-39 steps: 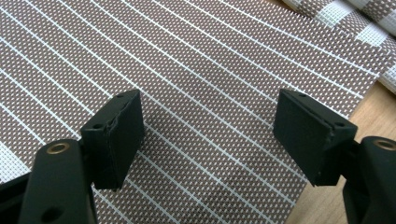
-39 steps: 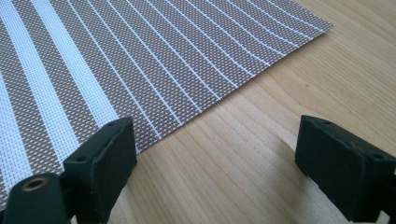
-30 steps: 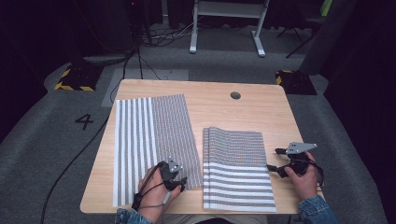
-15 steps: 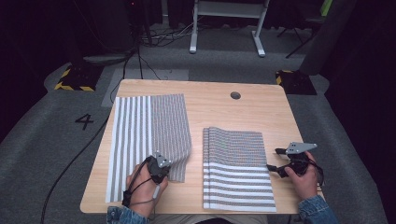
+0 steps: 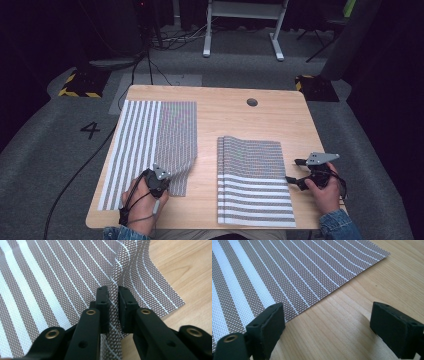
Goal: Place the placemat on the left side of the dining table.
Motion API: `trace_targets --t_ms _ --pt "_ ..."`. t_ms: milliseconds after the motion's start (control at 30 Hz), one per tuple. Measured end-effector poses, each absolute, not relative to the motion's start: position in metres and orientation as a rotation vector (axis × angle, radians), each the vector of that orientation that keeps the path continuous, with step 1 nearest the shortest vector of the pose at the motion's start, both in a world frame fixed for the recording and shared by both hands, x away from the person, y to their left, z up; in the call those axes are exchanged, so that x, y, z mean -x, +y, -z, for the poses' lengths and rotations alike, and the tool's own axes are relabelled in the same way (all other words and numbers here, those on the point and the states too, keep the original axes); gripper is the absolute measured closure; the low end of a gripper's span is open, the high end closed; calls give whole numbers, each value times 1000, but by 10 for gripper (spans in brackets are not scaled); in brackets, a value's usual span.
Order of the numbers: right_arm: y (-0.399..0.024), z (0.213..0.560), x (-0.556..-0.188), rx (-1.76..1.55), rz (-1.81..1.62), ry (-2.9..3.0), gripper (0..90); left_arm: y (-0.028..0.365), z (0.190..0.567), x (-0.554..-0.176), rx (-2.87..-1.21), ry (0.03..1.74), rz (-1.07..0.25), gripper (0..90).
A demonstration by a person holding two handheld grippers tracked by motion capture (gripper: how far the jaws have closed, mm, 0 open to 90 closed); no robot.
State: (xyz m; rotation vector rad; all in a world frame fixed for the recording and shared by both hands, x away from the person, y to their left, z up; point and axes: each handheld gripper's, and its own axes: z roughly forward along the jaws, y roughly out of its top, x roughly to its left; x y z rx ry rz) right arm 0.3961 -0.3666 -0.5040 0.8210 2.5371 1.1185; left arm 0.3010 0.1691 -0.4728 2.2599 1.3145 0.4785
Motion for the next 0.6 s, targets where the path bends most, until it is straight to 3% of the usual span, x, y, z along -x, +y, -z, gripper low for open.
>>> trace_targets --t_ms 133,233,267,300,433,600 --pt "-367 504 -396 -822 -1118 2537 128 175 469 -293 -2257 1333 -429 706" --pt "-367 504 -396 -821 -1119 2537 128 174 467 -286 -2188 1277 -300 540" --pt "-367 504 -396 -821 -1119 2538 128 171 463 -283 -2122 1254 -262 409" --pt "-367 504 -396 -821 -1119 2538 128 171 463 -283 -2122 1254 -262 368" --pt "-367 504 -396 -821 -1119 2538 128 171 460 -288 -2109 1329 -384 275" --pt "-367 504 -396 -821 -1120 2538 128 182 473 -299 -2082 1443 -502 265"
